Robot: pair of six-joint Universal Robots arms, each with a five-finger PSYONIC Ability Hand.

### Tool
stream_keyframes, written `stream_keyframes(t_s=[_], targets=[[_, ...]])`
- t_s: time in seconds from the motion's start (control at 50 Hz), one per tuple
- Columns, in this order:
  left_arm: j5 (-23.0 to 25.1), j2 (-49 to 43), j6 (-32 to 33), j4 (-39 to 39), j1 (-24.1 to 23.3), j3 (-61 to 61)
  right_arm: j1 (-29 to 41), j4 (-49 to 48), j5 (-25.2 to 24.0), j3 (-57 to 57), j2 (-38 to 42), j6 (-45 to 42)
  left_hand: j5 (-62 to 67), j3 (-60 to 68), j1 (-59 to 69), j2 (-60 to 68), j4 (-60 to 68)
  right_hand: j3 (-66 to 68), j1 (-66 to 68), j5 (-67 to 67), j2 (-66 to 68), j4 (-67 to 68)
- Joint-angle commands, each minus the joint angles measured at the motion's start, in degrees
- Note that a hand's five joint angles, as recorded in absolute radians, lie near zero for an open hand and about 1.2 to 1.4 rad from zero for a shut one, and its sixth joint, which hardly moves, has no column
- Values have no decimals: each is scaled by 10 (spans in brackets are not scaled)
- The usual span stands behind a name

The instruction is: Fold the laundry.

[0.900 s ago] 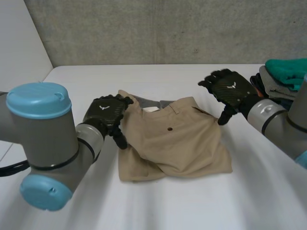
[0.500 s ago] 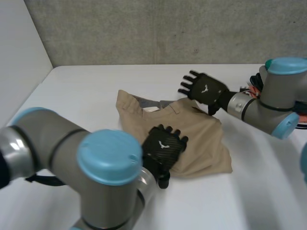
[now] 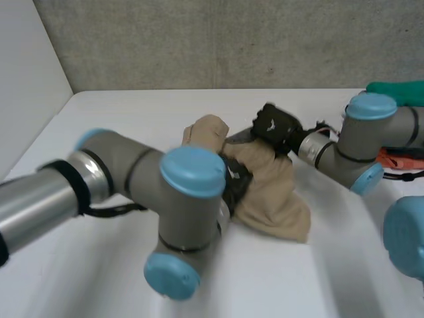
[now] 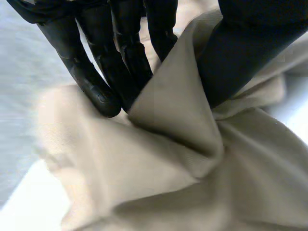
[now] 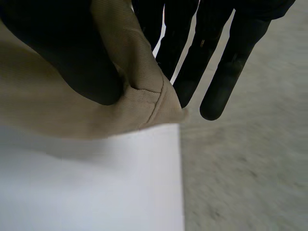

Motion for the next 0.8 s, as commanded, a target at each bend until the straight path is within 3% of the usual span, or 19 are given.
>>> stream_keyframes(t_s=[0.02,0.12,0.26,0.4,0.46,0.54,0.56,0.7,0.8], targets=[[-2,105,-12,104,66,6,-12,-77,104,97,-141,215,132,124,136,116,116,135,158,145,128,117],[38,137,-16,134,108,21,-21,-62,163,186,-242,313,132,124,136,116,116,135,158,145,128,117],[92,97,-9,97,161,52,-24,-11,183,354,-346,398,132,124,136,116,116,135,158,145,128,117],[189,-2,-3,56,196,69,18,-25,183,497,-343,462,132,124,136,116,116,135,158,145,128,117],[209,-25,4,44,201,72,32,-61,186,516,-329,467,-52,-60,-48,-68,-68,135,158,145,128,117],[209,-20,11,13,209,72,36,-104,214,523,-329,473,-292,-301,-289,-309,-308,-436,-413,-426,-443,-454],[205,-3,10,-5,213,67,33,-109,230,519,-341,477,-405,-413,-401,-421,-421,-565,-542,-555,-572,-583],[186,110,-30,-43,228,1,22,-97,245,514,-412,463,-552,-560,-548,-568,-568,-565,-542,-555,-572,-583],[173,225,-113,-54,242,-98,19,-72,220,514,-456,360,-568,-576,-564,-584,-584,-565,-542,-555,-572,-583]])
